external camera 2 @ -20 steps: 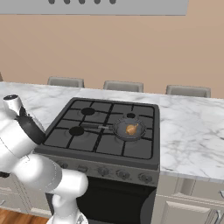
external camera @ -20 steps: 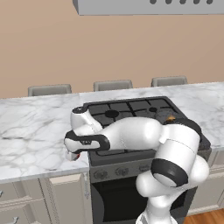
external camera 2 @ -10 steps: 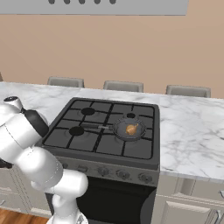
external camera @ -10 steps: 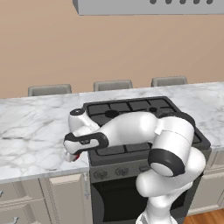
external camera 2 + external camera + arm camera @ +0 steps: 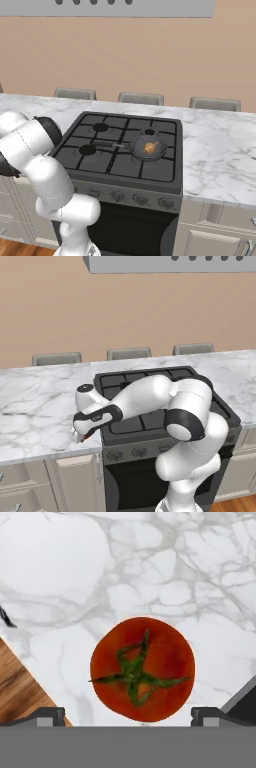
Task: Place the pan on the front right burner on the stove. Then place the tomato and the onion in the pan and turn on the front right burner.
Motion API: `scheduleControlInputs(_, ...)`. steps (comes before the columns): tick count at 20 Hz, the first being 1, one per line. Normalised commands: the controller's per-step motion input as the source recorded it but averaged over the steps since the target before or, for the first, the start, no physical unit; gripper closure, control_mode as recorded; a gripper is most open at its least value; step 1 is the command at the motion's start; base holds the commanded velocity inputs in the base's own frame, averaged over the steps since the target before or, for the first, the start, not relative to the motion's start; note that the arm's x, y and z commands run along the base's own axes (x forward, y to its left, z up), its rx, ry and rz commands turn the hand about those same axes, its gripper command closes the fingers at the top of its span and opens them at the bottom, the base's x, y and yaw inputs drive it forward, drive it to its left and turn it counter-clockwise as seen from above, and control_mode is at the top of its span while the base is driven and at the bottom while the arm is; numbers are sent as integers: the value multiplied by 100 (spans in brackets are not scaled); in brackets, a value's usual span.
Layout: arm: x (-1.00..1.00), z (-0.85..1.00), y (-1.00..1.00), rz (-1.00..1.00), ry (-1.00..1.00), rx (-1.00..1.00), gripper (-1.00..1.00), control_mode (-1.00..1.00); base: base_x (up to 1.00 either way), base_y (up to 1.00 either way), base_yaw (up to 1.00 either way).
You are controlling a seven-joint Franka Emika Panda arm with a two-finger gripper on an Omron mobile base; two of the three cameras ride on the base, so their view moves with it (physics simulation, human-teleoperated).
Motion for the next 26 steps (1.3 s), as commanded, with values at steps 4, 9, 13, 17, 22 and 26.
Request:
scheduleControlInputs(4,16,-27,17,0,0,-3,-100,-100,0,0,0)
scheduleControlInputs(9,17,-20,20,0,0,-3,-100,-100,0,0,0)
scheduleControlInputs(13,6,-20,18,0,0,-4,-100,-100,0,0,0)
scheduleControlInputs(17,0,-11,14,0,0,-4,100,-100,0,0,0)
scheduleControlInputs(22,-7,1,-3,-1,0,-3,100,-100,0,0,0)
scheduleControlInputs(26,-4,36,-20,-5,0,0,100,-100,0,0,0)
